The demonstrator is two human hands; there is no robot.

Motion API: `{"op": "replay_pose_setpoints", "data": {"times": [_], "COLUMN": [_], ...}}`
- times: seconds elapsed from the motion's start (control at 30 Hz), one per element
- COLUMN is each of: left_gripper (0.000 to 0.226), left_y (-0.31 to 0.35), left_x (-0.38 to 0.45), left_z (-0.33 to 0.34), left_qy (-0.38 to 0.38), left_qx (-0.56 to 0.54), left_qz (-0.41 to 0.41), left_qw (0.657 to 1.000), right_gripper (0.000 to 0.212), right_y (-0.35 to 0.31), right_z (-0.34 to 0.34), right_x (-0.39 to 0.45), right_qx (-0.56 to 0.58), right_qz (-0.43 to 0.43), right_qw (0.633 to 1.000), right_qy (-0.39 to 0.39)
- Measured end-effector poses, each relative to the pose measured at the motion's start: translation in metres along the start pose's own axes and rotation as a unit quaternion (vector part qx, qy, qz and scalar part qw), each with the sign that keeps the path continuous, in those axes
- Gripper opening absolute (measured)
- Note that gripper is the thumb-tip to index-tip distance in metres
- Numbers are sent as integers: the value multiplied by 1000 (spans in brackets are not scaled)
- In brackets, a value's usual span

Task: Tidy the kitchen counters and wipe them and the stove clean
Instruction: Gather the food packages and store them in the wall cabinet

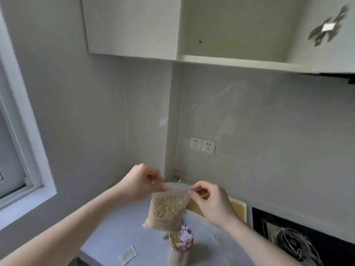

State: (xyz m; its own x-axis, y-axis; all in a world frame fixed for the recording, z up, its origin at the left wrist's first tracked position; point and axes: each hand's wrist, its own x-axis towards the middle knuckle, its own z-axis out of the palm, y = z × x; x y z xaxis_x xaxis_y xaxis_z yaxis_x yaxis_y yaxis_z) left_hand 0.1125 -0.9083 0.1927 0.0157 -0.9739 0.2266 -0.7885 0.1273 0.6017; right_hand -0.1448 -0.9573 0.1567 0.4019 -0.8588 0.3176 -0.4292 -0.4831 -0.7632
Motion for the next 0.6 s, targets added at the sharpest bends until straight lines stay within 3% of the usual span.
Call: {"op": "replay_pose_setpoints", "data": {"times": [0.17,0.33,0.6], "left_gripper": [19,10,10], "left_y": [58,124,210], "left_x": [26,64,110], "left_z": [-83,-156,-217], "left_qy": [45,129,225], "left_qx": [-54,-4,40], "left_qz": [57,98,162], "left_qw": [996,987,960], "right_gripper": [12,17,16], "right_y": [-76,-143,-214], "right_z": [-53,-106,-167], "right_x": [46,92,139], "right_qx": [32,74,118], "right_qz": [-91,-115,-169], "right_qw": [993,983,951], "right_qy": [66,123,232]}}
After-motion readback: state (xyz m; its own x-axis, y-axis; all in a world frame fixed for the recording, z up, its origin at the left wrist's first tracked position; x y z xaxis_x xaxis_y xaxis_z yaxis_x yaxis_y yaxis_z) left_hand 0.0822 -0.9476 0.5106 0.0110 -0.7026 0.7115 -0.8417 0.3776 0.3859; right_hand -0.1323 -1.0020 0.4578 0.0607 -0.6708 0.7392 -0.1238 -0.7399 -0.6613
